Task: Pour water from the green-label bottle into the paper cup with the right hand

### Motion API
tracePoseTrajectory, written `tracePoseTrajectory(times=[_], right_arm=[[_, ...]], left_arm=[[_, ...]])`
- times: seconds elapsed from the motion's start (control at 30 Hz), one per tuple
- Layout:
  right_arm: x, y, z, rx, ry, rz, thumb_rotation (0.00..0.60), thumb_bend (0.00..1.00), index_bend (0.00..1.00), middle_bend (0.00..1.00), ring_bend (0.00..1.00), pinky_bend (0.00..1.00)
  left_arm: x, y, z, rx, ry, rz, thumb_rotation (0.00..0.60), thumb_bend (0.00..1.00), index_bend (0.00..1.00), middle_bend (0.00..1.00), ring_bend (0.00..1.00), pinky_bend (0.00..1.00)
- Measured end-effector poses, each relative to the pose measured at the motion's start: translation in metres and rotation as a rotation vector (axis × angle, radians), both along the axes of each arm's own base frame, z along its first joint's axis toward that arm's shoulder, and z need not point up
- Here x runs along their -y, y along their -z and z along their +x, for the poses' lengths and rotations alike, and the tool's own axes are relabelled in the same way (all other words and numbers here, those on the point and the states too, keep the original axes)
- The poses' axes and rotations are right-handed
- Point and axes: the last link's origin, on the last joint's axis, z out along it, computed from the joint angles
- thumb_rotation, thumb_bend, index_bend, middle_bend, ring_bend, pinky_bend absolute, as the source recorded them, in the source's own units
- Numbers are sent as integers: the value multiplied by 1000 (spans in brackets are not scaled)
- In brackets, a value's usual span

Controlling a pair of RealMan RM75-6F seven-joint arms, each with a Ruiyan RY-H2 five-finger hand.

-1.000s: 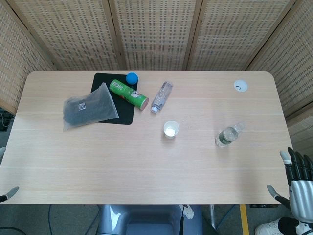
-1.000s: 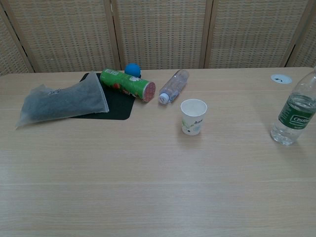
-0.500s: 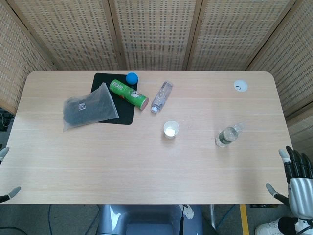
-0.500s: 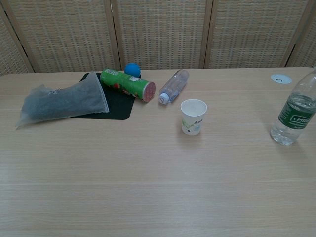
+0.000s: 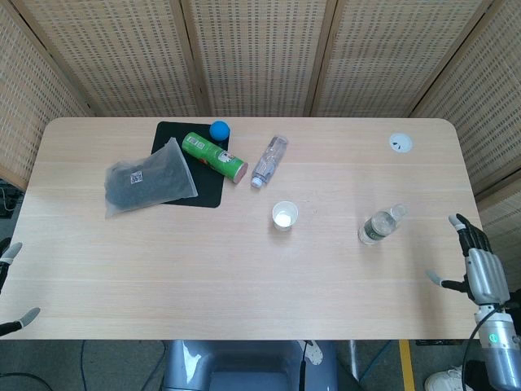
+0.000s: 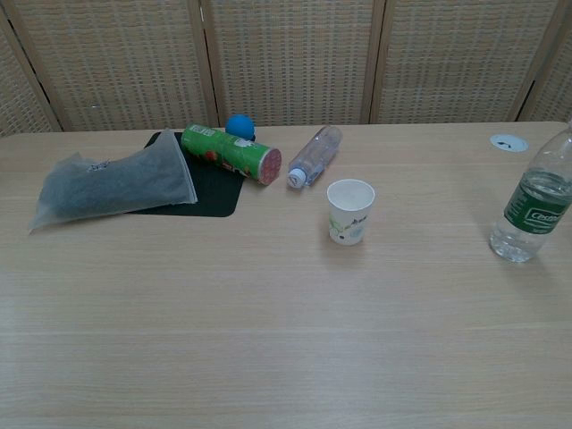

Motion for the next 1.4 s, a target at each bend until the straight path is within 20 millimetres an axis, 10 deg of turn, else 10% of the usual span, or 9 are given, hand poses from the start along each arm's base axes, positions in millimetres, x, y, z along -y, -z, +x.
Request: tracePoseTrajectory(times=[0.37,1.4], right_arm=[[52,31,-6,152,63,51,600,0,0,0,0,0],[106,114,11,586,158,191,600,0,0,0,0,0]], left_arm=[[-6,0,-3,-4,-26,1,600,49,0,0,0,0],[-21,8,-9,-17,-66,-20,600,52,0,0,0,0]])
